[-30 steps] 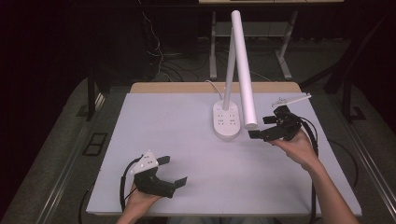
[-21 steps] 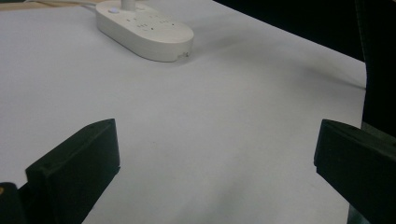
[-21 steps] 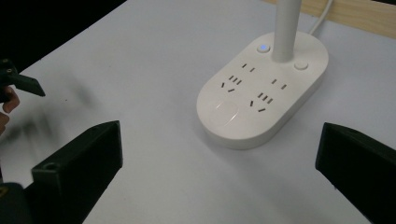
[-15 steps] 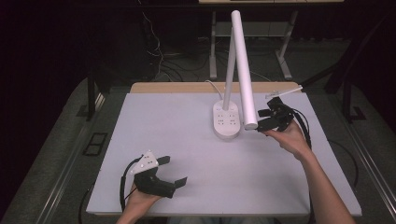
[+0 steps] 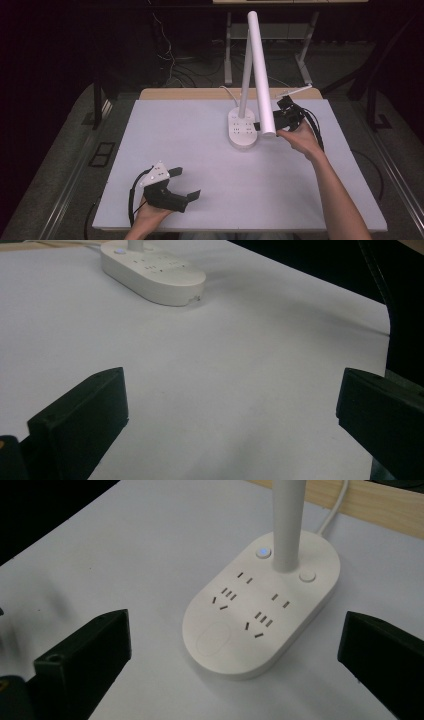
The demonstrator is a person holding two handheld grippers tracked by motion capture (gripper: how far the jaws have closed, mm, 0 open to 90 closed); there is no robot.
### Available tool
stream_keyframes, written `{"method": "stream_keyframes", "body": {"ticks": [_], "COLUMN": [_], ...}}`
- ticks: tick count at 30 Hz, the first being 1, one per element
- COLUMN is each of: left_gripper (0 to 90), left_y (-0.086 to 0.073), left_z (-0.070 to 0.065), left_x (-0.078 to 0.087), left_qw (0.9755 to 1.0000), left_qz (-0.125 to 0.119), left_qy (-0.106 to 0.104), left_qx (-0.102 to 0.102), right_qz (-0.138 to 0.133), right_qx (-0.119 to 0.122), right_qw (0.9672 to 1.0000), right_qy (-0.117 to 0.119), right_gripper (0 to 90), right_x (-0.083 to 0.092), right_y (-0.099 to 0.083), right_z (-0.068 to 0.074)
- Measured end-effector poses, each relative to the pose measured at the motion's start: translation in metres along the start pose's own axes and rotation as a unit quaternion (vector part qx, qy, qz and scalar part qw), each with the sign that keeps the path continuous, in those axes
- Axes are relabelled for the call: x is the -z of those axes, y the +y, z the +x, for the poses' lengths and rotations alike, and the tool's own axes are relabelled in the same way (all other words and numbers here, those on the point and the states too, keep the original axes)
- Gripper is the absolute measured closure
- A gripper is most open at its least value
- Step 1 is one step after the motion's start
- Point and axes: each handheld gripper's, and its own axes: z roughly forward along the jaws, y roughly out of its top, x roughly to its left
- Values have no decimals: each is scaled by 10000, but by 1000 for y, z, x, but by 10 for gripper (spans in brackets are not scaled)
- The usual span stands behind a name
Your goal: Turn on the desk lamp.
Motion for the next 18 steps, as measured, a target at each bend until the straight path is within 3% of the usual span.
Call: {"method": "stream_keyframes", "body": {"ticks": [11,15,18], "left_gripper": [0,0,0], "left_y": [0,0,0], "left_z": [0,-1,0], "left_x": [0,0,1], "left_qw": [10000,10000,10000], "left_qz": [-6,-32,-20], "left_qy": [-15,-31,-33], "left_qx": [-7,8,-9], "right_qz": [-44,-82,-163], "right_qx": [-40,-34,-72], "right_qw": [9999,9997,9994], "right_qy": [-119,-225,-287], "right_gripper": [14,163,193], "right_x": [-14,-20,-23], "right_y": [22,28,29], "right_z": [-10,-17,-20]}}
